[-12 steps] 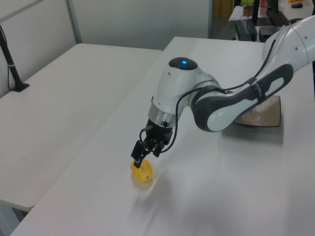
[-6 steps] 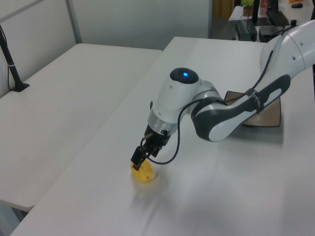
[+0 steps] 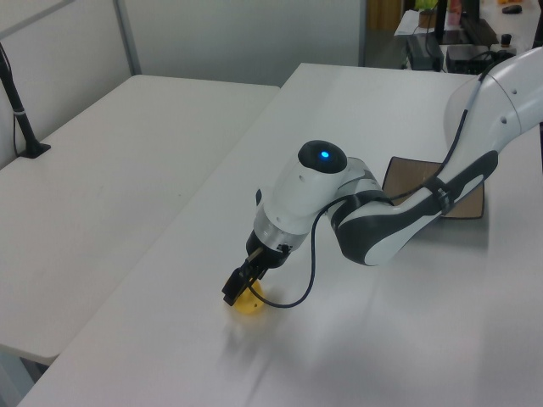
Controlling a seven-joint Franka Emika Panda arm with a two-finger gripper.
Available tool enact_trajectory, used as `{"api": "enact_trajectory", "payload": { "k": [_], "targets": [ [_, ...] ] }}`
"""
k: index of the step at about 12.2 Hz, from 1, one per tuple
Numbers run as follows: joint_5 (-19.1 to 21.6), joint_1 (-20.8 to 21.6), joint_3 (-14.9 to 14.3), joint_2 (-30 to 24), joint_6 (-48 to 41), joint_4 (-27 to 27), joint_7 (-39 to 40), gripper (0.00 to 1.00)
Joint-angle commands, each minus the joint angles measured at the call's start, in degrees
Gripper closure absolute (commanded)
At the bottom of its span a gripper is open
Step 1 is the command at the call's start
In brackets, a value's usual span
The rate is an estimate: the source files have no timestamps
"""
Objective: Put potatoes on a ceramic plate
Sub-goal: 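Close the gripper around the yellow potato, then lift the potato and carry it toward the brown square plate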
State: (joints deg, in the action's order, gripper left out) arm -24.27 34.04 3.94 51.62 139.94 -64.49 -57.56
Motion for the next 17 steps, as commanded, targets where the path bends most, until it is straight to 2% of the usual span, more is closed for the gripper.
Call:
{"api": "enact_trajectory", "payload": {
  "k": [1,3,5,7,9,12,15,17],
  "targets": [
    [-4.01,0.85,-0.95,2.6,2.79,2.44,-2.99,0.0],
    [-4.9,0.94,-0.95,2.87,3.23,2.35,-3.08,0.0],
    [-4.99,1.03,-0.95,2.87,3.24,2.17,-3.08,0.11],
    [-4.99,1.11,-0.69,2.78,3.24,2.09,-3.17,0.5],
    [-4.91,1.11,-0.69,2.61,3.15,1.91,-3.17,0.8],
    [-4.91,0.94,-0.6,-0.11,2.88,0.07,-3.08,0.82],
    [-4.73,0.5,-0.6,-5.81,1.4,-4.05,-3.08,0.82],
    [-4.12,-0.11,-0.43,-9.16,-2.37,-4.77,-3.08,0.82]
  ]
}}
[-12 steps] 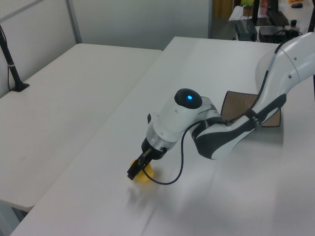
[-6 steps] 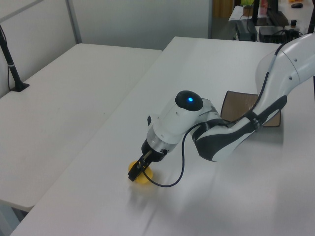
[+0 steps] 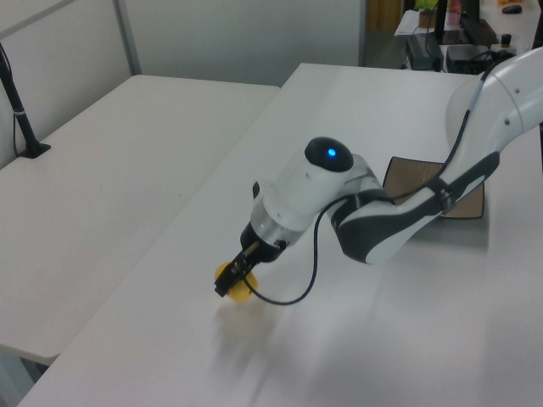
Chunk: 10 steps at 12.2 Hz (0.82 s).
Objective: Put potatoes on a ceramic plate
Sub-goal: 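Lift the potato and carry it toward the brown square plate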
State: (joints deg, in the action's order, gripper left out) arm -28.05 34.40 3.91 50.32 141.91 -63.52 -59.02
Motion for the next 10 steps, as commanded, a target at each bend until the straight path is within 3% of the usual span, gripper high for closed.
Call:
{"api": "enact_trajectory", "payload": {
  "k": [1,6,10],
  "targets": [
    [0.44,-1.0,-0.31,-9.96,-6.1,-6.08,-1.71,0.82],
    [4.05,-2.58,-0.31,-24.72,-10.93,-16.09,-1.01,0.81],
    [12.46,-5.39,-0.31,-34.29,-19.44,-19.79,3.63,0.81]
  ]
}}
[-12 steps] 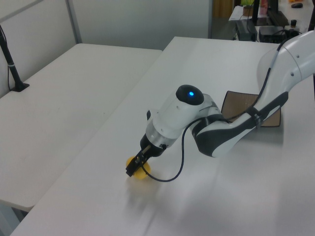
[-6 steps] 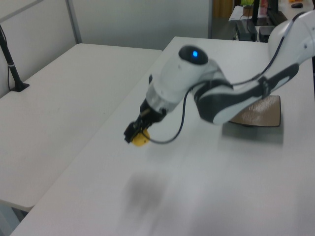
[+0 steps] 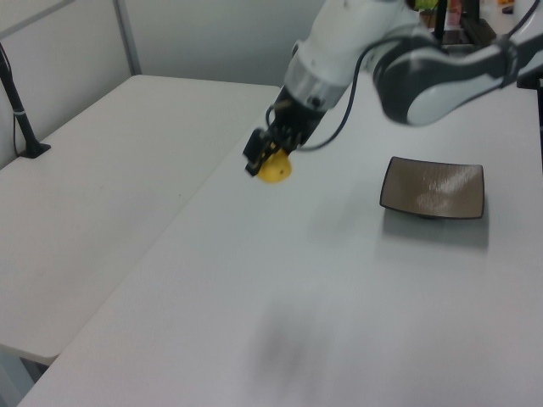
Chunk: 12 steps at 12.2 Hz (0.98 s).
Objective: Put potatoes on a ceramic plate
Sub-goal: 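Lift the potato and carry it toward the brown square plate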
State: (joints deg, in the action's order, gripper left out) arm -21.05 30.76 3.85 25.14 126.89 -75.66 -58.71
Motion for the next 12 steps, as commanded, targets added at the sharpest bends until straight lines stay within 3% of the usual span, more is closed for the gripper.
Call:
{"api": "enact_trajectory", "payload": {
  "k": [1,8,12],
  "targets": [
    [7.24,-2.72,-0.25,-11.23,-6.38,-8.62,4.91,0.81],
    [23.32,-13.61,-0.25,-26.09,-16.05,-20.04,32.39,0.8],
    [27.02,-20.54,-0.16,-29.17,-25.45,-21.89,53.28,0.79]
  ]
}}
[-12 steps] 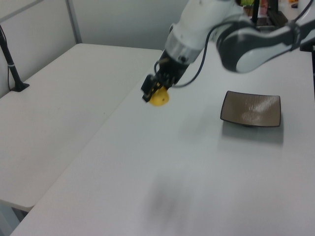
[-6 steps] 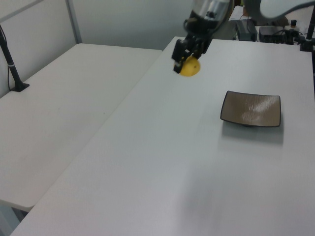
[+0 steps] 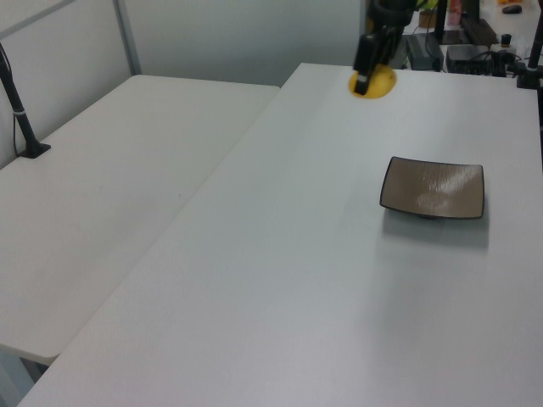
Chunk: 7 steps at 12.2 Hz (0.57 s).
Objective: Put potatoes on a ceramic plate
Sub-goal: 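Lift the potato and carry it toward the brown square plate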
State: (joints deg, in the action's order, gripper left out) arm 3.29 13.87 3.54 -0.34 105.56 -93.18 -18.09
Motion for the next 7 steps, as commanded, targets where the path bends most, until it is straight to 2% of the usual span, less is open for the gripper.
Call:
{"api": "enact_trajectory", "payload": {
  "k": [1,2,4,7],
  "targets": [
    [3.38,-4.89,0.15,-4.49,-4.22,-6.2,16.99,0.79],
    [4.87,-6.91,0.15,-6.33,-3.87,-9.7,22.61,0.79],
    [5.24,-9.37,0.15,-8.27,-3.69,-14.19,32.1,0.79],
    [5.24,-11.84,0.06,-8.54,-1.69,-18.86,37.68,0.79]
  ]
}}
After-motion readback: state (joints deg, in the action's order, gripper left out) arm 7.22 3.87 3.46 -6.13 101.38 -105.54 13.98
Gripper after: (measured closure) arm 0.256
